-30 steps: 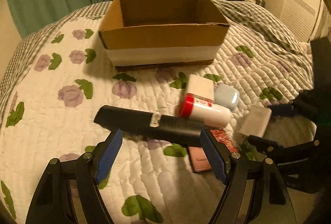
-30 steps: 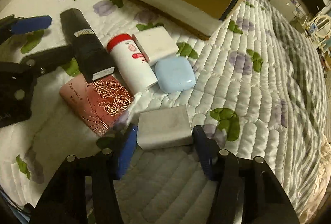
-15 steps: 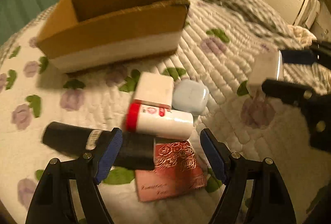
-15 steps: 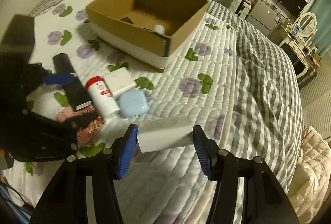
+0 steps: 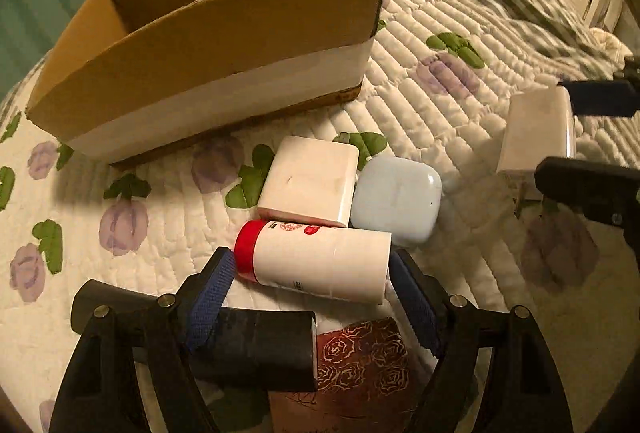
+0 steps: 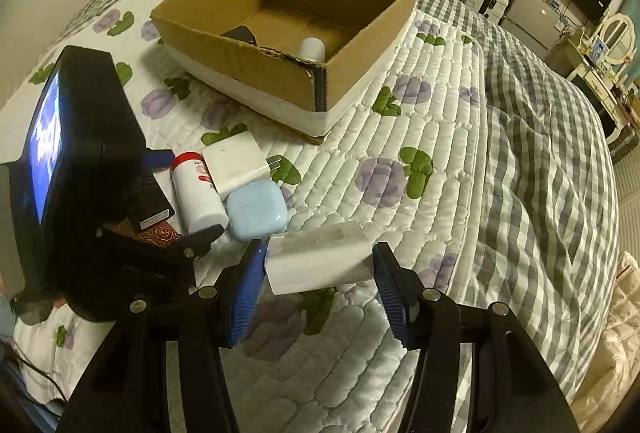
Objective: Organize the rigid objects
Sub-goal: 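Grasp the white block with the right tool while the left tool grasps the red-capped bottle, then carry the bottle and block over the box and release both into it, then grasp the black tube upright with the right tool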
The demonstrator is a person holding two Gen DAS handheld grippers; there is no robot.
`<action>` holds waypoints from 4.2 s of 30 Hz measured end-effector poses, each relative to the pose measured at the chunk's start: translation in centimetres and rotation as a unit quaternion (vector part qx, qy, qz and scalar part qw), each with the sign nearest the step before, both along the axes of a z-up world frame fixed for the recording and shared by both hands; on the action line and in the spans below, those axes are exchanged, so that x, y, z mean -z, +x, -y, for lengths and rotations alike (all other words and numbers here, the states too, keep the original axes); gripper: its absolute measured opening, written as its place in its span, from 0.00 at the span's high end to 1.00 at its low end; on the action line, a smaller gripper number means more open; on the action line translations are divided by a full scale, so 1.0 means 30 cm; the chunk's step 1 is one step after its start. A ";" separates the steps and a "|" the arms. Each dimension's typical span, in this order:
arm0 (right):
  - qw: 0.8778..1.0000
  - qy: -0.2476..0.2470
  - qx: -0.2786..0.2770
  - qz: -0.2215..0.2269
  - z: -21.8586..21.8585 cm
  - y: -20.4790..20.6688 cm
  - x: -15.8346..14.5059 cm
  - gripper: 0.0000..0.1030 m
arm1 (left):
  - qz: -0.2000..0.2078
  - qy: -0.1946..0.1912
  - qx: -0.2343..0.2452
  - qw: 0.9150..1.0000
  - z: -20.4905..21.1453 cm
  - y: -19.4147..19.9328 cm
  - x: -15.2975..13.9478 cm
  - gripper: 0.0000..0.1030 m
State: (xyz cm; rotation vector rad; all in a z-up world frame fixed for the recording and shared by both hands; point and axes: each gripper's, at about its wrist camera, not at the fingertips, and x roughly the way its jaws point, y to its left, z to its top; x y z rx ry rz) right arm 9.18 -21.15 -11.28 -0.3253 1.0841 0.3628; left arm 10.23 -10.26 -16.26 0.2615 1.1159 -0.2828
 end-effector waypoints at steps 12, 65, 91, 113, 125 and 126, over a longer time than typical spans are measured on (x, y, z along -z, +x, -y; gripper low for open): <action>1.000 -0.007 0.000 -0.001 -0.003 -0.004 0.012 0.47 | -0.041 -0.021 -0.003 0.999 -0.069 0.062 0.046 0.22; 0.987 0.102 0.057 0.108 -0.189 0.688 -0.130 0.47 | 0.142 -0.017 -0.034 0.989 -0.278 0.545 -0.304 0.22; 0.981 0.087 0.074 0.157 -0.173 -0.133 -0.481 0.20 | 0.154 -0.033 -0.068 0.985 -0.352 -0.162 -0.562 0.20; 0.996 0.089 -0.011 0.005 -0.434 -0.067 0.070 0.29 | 0.138 0.019 -0.156 0.978 -0.511 -0.206 -0.253 0.20; 0.996 0.051 -0.069 -0.013 -0.611 0.000 0.198 0.47 | 0.121 -0.016 -0.176 0.977 -0.574 -0.179 -0.229 0.20; 0.996 0.047 -0.069 -0.009 -0.616 0.001 0.204 0.49 | 0.120 -0.019 -0.176 0.977 -0.576 -0.180 -0.229 0.20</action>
